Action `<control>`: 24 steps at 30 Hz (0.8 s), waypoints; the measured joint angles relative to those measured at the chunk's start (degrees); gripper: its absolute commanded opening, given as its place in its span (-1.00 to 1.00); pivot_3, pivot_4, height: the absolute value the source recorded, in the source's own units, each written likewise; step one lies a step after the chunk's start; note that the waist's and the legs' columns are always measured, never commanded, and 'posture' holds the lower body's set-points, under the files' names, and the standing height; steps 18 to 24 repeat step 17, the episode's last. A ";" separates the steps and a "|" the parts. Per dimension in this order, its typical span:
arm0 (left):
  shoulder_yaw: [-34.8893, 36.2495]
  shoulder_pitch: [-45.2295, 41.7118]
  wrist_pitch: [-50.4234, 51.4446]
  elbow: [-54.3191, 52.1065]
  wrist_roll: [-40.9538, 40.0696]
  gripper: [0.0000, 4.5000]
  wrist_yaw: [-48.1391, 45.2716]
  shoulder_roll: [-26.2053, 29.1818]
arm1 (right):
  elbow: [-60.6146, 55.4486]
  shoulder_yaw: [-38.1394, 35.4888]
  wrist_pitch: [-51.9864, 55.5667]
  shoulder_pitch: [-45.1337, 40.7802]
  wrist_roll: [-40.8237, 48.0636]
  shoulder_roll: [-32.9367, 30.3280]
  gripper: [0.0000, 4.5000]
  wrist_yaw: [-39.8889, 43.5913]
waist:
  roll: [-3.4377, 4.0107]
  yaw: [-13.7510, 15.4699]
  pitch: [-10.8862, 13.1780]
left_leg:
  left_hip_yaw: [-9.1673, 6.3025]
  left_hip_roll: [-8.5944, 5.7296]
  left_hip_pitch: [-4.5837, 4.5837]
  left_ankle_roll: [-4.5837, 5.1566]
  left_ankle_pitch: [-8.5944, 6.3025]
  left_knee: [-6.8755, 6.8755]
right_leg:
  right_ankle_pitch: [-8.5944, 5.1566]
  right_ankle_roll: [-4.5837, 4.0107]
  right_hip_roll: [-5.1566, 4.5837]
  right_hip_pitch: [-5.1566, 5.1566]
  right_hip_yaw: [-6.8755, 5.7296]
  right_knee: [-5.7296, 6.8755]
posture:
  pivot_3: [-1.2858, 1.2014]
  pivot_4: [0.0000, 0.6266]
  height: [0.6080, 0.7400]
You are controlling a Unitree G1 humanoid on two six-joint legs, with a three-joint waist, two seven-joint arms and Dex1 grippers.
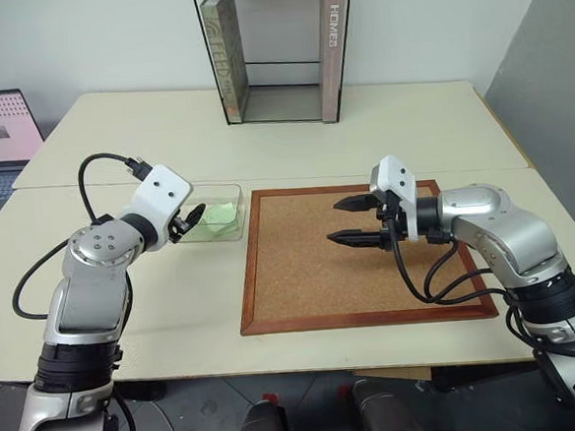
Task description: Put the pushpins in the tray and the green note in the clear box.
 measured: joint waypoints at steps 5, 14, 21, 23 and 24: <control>-1.82 -0.14 0.86 -4.26 -3.79 0.27 -0.11 -5.12 | -7.91 -8.78 1.09 8.49 2.29 -1.99 0.42 -4.09 | -0.02 0.59 0.00 | -0.08 -0.04 -0.03 -0.01 0.00 0.01 | 0.00 0.01 -0.03 0.07 -0.04 -0.07 | 0.03 -0.52 1.00; -10.10 0.27 -4.89 -2.30 -7.41 0.27 -0.97 -14.64 | -18.25 -20.38 4.02 26.49 4.24 -3.19 0.42 -12.42 | -0.02 0.82 0.00 | 0.09 -0.02 0.17 0.00 0.00 0.05 | 0.01 -0.01 0.02 0.11 0.10 0.06 | 0.03 -0.52 1.00; -11.55 1.47 -6.40 -1.25 -9.26 0.27 -3.94 -14.84 | -19.32 -21.56 2.49 27.45 3.66 -1.44 0.42 -15.59 | -0.02 0.38 0.00 | 0.11 -0.01 0.19 0.00 0.01 0.08 | 0.02 0.00 0.02 0.12 0.12 0.07 | 0.03 -0.52 1.00; -11.55 1.47 -6.40 -1.25 -9.26 0.27 -3.94 -14.84 | -19.32 -21.56 2.49 27.45 3.66 -1.44 0.42 -15.59 | -0.02 0.38 0.00 | 0.11 -0.01 0.19 0.00 0.01 0.08 | 0.02 0.00 0.02 0.12 0.12 0.07 | 0.03 -0.52 1.00; -11.55 1.47 -6.40 -1.25 -9.26 0.27 -3.94 -14.84 | -19.32 -21.56 2.49 27.45 3.66 -1.44 0.42 -15.59 | -0.02 0.38 0.00 | 0.11 -0.01 0.19 0.00 0.01 0.08 | 0.02 0.00 0.02 0.12 0.12 0.07 | 0.03 -0.52 1.00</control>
